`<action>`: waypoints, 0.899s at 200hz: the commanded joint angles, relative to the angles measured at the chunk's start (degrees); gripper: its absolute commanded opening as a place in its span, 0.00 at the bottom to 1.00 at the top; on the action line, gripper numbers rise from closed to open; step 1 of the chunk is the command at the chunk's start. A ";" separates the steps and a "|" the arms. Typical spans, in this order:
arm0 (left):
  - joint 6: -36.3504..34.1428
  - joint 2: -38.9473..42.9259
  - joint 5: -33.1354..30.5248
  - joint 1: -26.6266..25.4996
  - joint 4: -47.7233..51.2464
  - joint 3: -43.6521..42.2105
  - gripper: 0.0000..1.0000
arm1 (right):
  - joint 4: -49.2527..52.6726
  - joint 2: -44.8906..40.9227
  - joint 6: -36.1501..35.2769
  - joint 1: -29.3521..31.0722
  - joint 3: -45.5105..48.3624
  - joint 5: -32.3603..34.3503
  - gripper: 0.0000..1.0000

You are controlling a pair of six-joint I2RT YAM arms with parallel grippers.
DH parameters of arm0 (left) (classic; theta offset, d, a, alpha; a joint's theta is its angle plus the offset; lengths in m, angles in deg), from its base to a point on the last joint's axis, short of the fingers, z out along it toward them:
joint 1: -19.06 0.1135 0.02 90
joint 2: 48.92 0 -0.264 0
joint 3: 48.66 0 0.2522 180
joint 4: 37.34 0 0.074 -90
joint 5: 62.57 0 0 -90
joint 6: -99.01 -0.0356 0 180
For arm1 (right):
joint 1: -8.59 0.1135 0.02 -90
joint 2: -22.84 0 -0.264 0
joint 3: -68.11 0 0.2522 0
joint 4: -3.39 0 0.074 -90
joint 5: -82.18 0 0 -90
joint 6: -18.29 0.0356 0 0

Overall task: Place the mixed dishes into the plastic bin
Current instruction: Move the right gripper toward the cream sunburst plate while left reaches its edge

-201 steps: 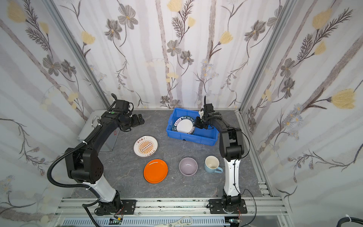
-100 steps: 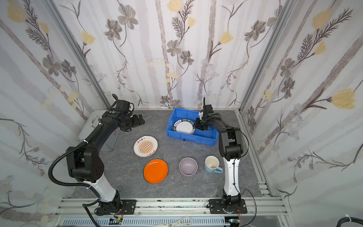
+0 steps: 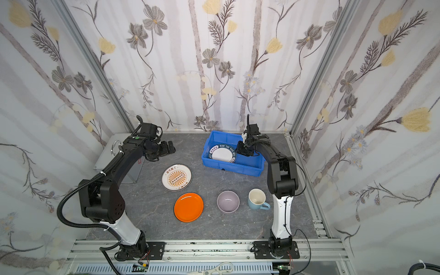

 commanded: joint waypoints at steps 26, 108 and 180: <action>-0.65 4.85 -3.50 0.85 0.15 -11.81 0.87 | 0.22 -7.14 -0.80 7.68 -0.36 0.79 0.39; 5.33 12.77 -2.79 3.46 -2.61 -26.46 0.59 | 3.48 -1.83 -1.35 25.96 -8.11 -1.59 0.40; 7.43 9.73 -1.43 5.93 -6.25 -29.09 0.50 | 3.54 7.56 -2.55 31.05 -9.88 -1.16 0.41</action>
